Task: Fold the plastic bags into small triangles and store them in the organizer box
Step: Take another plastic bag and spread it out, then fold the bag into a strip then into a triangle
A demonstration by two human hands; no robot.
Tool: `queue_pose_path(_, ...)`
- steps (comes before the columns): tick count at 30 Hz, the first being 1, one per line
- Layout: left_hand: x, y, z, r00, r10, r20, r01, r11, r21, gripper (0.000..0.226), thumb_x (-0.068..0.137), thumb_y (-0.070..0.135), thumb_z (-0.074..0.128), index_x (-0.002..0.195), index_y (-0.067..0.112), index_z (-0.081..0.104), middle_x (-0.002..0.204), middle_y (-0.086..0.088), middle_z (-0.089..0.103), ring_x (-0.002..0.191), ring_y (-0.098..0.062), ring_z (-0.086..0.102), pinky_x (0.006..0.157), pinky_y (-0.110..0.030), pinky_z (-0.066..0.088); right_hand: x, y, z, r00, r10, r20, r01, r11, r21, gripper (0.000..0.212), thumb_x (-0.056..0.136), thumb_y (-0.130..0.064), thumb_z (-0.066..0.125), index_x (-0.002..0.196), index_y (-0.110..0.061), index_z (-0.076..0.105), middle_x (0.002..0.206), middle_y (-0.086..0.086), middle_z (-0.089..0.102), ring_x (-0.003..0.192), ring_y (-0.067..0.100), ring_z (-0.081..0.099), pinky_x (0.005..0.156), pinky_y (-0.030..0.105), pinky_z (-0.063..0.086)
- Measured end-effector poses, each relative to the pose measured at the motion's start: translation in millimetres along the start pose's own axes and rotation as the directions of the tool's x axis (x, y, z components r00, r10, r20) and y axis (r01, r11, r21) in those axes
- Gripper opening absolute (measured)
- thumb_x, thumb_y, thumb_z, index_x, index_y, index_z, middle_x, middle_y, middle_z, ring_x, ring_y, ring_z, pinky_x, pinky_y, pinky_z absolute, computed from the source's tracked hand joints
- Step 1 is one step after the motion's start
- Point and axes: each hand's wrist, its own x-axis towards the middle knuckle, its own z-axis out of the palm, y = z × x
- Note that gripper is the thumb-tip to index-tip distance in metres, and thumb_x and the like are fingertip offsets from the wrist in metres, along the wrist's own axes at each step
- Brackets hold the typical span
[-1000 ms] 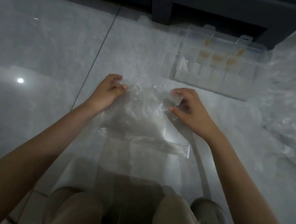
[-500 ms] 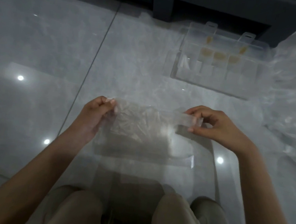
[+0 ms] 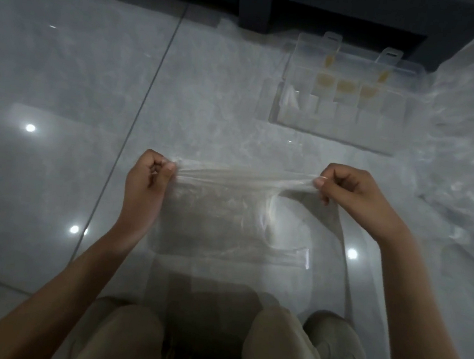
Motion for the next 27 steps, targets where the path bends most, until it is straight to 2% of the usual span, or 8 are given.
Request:
queue_pose_path(3,2,-2,2,0.998,0.027,-0.056,-0.025,0.999,0.032,0.016,0.097,0.012,0.054,0.081,0.012,0.050,0.071,-0.005,0.050,0.061,-0.008,0.045,0.057,-0.017,0.036,9,0,5,0.999,0.008,-0.044,-0.006,0.999,0.045,0.017,0.094,-0.001,0.056,0.078,-0.005,0.056,0.060,-0.001,0.056,0.055,0.010,0.052,0.059,0.017,0.044)
queue_pose_path(6,5,4,5,0.995,-0.006,-0.099,0.008,1.000,0.019,0.017,0.097,0.012,0.053,0.080,0.013,0.054,0.070,0.000,0.054,0.057,0.003,0.047,0.057,-0.012,0.037,24,12,15,0.943,0.073,-0.325,-0.049,0.995,0.084,0.022,0.093,0.003,0.055,0.094,-0.019,0.051,0.062,-0.006,0.060,0.054,0.006,0.055,0.059,0.021,0.047)
queue_pose_path(9,14,11,1,0.977,-0.109,-0.182,0.083,0.986,-0.142,0.020,0.097,0.014,0.053,0.078,0.021,0.056,0.066,0.007,0.057,0.055,0.004,0.050,0.056,-0.012,0.041,34,19,35,0.804,0.150,-0.575,-0.145,0.988,0.055,0.029,0.095,-0.011,0.055,0.120,-0.018,0.043,0.094,0.000,0.061,0.081,0.014,0.060,0.078,0.034,0.049)
queue_pose_path(12,17,13,-6,0.981,-0.104,-0.161,0.089,0.991,-0.096,0.021,0.097,0.025,0.051,0.111,0.012,0.058,0.099,0.002,0.061,0.088,-0.009,0.058,0.081,-0.027,0.046,31,10,62,0.758,-0.021,-0.652,-0.130,0.974,-0.183,0.046,0.091,-0.019,0.051,0.134,-0.004,0.042,0.125,0.013,0.051,0.114,0.026,0.049,0.100,0.030,0.037)
queue_pose_path(15,15,9,-11,0.986,0.149,-0.079,-0.120,0.949,0.293,0.043,0.097,0.027,0.042,0.136,0.008,0.047,0.136,-0.007,0.049,0.127,-0.019,0.045,0.107,-0.033,0.035,28,-5,103,0.824,-0.278,-0.493,0.006,0.875,-0.484,0.049,0.087,-0.017,0.048,0.133,0.001,0.046,0.132,0.020,0.048,0.125,0.033,0.042,0.108,0.034,0.029)
queue_pose_path(17,12,2,-7,0.938,0.325,0.118,-0.334,0.759,0.559,0.050,0.096,0.026,0.036,0.140,0.003,0.043,0.146,-0.016,0.043,0.136,-0.028,0.038,0.112,-0.042,0.029,35,-9,131,0.885,-0.357,-0.298,0.094,0.765,-0.637,0.053,0.090,-0.023,0.040,0.138,-0.001,0.045,0.142,0.020,0.045,0.136,0.035,0.036,0.115,0.041,0.025)
queue_pose_path(22,0,-28,18,0.887,0.218,0.408,-0.457,0.550,0.699,0.061,0.098,0.038,0.024,0.147,0.002,0.033,0.154,-0.016,0.032,0.143,-0.027,0.029,0.116,-0.046,0.016,57,8,176,0.955,-0.271,0.117,0.239,0.478,-0.845,0.058,0.094,-0.032,0.025,0.142,-0.008,0.045,0.150,0.010,0.041,0.139,0.023,0.039,0.116,0.038,0.024)
queue_pose_path(27,2,-41,11,0.902,0.198,0.382,-0.427,0.521,0.739,0.070,0.097,0.050,0.022,0.153,0.008,0.021,0.160,-0.010,0.019,0.148,-0.023,0.014,0.118,-0.050,0.009,55,36,142,0.976,-0.207,0.065,0.155,0.456,-0.876,0.061,0.096,-0.045,0.027,0.150,-0.015,0.033,0.156,0.007,0.030,0.143,0.024,0.032,0.116,0.039,0.013)
